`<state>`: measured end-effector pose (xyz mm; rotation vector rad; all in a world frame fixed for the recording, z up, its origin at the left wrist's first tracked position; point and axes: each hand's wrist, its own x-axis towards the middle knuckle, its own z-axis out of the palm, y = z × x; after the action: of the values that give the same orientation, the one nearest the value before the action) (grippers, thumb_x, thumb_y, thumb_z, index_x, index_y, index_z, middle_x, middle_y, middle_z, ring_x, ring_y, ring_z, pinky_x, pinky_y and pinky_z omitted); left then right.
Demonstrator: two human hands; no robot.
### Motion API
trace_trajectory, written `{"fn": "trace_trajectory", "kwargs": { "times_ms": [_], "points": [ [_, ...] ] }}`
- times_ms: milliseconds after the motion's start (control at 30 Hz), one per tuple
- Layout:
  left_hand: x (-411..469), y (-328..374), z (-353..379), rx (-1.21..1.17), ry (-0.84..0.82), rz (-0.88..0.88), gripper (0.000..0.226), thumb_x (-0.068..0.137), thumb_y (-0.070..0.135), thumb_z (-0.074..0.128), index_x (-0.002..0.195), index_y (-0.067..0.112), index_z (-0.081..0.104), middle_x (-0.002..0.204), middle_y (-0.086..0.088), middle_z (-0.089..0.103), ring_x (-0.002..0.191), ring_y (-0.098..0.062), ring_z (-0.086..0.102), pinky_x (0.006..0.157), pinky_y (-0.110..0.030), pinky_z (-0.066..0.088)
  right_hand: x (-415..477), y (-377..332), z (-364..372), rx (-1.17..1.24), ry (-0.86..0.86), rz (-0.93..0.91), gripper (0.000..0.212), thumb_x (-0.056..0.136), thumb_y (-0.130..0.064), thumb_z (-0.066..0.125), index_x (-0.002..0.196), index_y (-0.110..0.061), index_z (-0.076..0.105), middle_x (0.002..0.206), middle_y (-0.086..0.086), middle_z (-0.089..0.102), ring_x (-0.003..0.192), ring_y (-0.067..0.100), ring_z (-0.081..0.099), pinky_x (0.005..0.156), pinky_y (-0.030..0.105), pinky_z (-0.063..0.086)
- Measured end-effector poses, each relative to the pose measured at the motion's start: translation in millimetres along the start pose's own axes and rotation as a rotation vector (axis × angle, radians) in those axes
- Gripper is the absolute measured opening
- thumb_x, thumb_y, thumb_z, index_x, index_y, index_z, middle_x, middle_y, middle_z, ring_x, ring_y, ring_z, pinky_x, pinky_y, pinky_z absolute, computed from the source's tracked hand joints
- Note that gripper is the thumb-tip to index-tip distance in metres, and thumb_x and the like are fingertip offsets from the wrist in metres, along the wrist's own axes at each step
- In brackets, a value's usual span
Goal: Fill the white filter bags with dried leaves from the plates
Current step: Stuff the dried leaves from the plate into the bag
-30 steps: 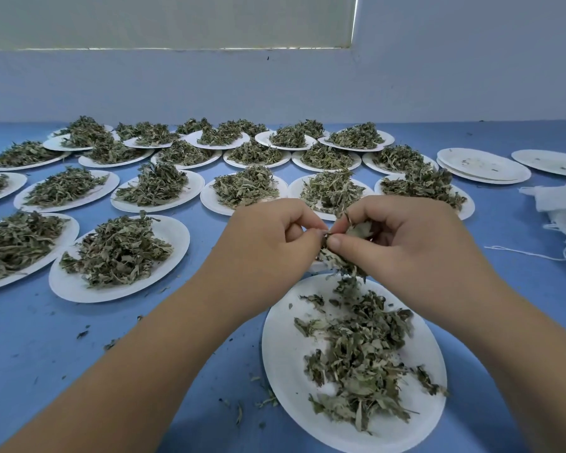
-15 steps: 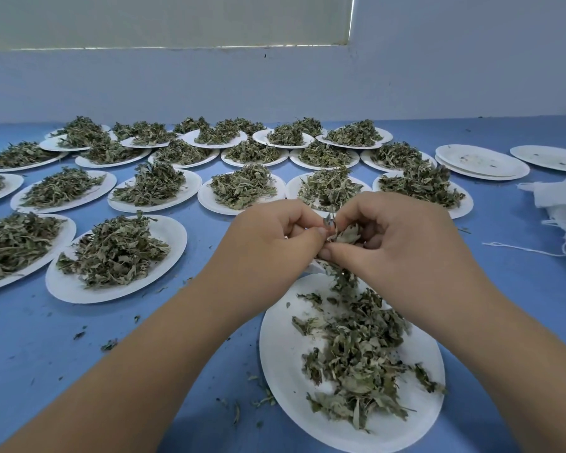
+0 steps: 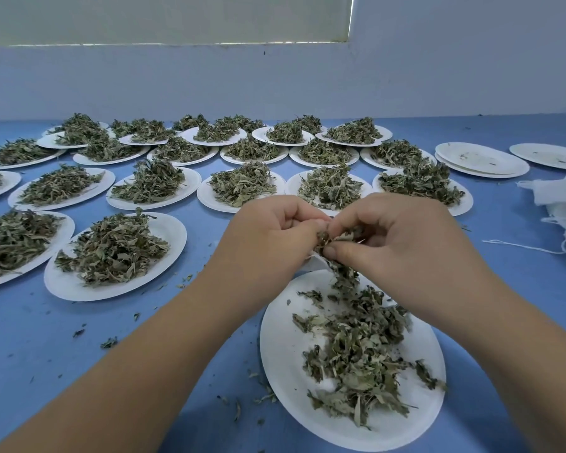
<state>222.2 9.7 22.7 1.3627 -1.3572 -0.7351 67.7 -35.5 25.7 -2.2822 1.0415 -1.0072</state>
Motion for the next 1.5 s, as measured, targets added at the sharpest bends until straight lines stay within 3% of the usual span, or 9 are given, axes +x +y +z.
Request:
{"fn": "trace_trajectory", "kwargs": {
  "times_ms": [167, 267, 467, 567, 833, 1133, 1267, 1367, 1500],
  "points": [
    [0, 1, 1, -0.034, 0.009, -0.022, 0.017, 0.090, 0.007, 0.059, 0.079, 0.013, 0.070, 0.044, 0.006, 0.046, 0.036, -0.006, 0.036, 0.039, -0.014, 0.029, -2, -2, 2, -0.019, 0.041, -0.009, 0.020, 0.070, -0.029, 0.080, 0.076, -0.034, 0.062, 0.084, -0.024, 0.061, 0.060, -0.003, 0.055, 0.057, 0.008, 0.040],
    [0, 2, 3, -0.050, 0.004, -0.013, 0.017, 0.089, 0.009, 0.060, 0.077, 0.014, 0.070, 0.045, 0.004, 0.047, 0.037, -0.008, 0.035, 0.039, -0.015, 0.029, -2, -3, 2, -0.036, 0.072, -0.012, 0.021, 0.068, -0.030, 0.081, 0.074, -0.032, 0.061, 0.079, -0.023, 0.060, 0.057, -0.001, 0.051, 0.055, 0.008, 0.039],
    [0, 0, 3, -0.043, 0.013, 0.004, 0.020, 0.090, 0.011, 0.061, 0.074, 0.018, 0.070, 0.042, 0.010, 0.046, 0.037, -0.005, 0.037, 0.039, -0.015, 0.030, 0, -2, -1, 0.105, 0.018, 0.041, 0.016, 0.068, -0.025, 0.084, 0.071, -0.026, 0.069, 0.066, -0.012, 0.067, 0.057, 0.006, 0.061, 0.059, 0.028, 0.053],
    [1, -1, 2, -0.045, 0.026, 0.000, 0.019, 0.090, 0.011, 0.061, 0.075, 0.017, 0.070, 0.042, 0.011, 0.045, 0.035, -0.003, 0.037, 0.039, -0.012, 0.029, 0, -1, -5, 0.154, -0.029, 0.039, 0.009, 0.073, -0.025, 0.081, 0.074, -0.031, 0.074, 0.068, -0.009, 0.070, 0.062, 0.010, 0.065, 0.063, 0.031, 0.052],
    [-1, 0, 3, -0.047, 0.011, 0.021, 0.022, 0.090, 0.010, 0.060, 0.072, 0.020, 0.069, 0.042, 0.009, 0.046, 0.035, -0.005, 0.037, 0.038, -0.014, 0.029, 0, -3, -2, 0.151, 0.005, 0.028, 0.017, 0.071, -0.019, 0.083, 0.069, -0.028, 0.069, 0.065, -0.016, 0.066, 0.055, -0.001, 0.057, 0.050, 0.009, 0.040],
    [-1, -2, 4, -0.063, -0.014, 0.038, 0.022, 0.089, 0.009, 0.060, 0.071, 0.018, 0.070, 0.040, 0.010, 0.044, 0.035, -0.006, 0.033, 0.039, -0.016, 0.028, 1, -2, -3, 0.004, 0.072, -0.011, 0.022, 0.067, -0.027, 0.083, 0.057, -0.033, 0.064, 0.062, -0.029, 0.055, 0.060, -0.006, 0.051, 0.054, 0.005, 0.034],
    [0, -2, 3, -0.117, -0.010, 0.030, 0.024, 0.090, 0.006, 0.059, 0.072, 0.018, 0.070, 0.041, 0.010, 0.043, 0.035, -0.006, 0.033, 0.039, -0.013, 0.027, 2, -1, -5, 0.083, 0.055, -0.007, 0.016, 0.068, -0.027, 0.081, 0.061, -0.033, 0.068, 0.058, -0.025, 0.056, 0.054, -0.003, 0.050, 0.050, 0.006, 0.035],
    [-1, -2, 4, -0.120, -0.018, 0.034, 0.024, 0.090, 0.007, 0.061, 0.071, 0.018, 0.071, 0.043, 0.006, 0.042, 0.036, -0.008, 0.032, 0.039, -0.015, 0.027, 4, 3, -3, 0.151, 0.053, 0.050, 0.018, 0.064, -0.026, 0.080, 0.062, -0.025, 0.062, 0.055, -0.011, 0.054, 0.049, 0.001, 0.045, 0.047, 0.012, 0.037],
    [-2, 0, 3, -0.105, -0.049, 0.048, 0.022, 0.089, 0.009, 0.061, 0.072, 0.019, 0.072, 0.049, -0.004, 0.047, 0.037, -0.009, 0.033, 0.039, -0.016, 0.028, 7, 10, -3, 0.289, -0.043, 0.172, 0.034, 0.057, -0.037, 0.081, 0.070, -0.020, 0.056, 0.058, -0.011, 0.046, 0.050, 0.006, 0.038, 0.048, 0.023, 0.034]
  ]
}}
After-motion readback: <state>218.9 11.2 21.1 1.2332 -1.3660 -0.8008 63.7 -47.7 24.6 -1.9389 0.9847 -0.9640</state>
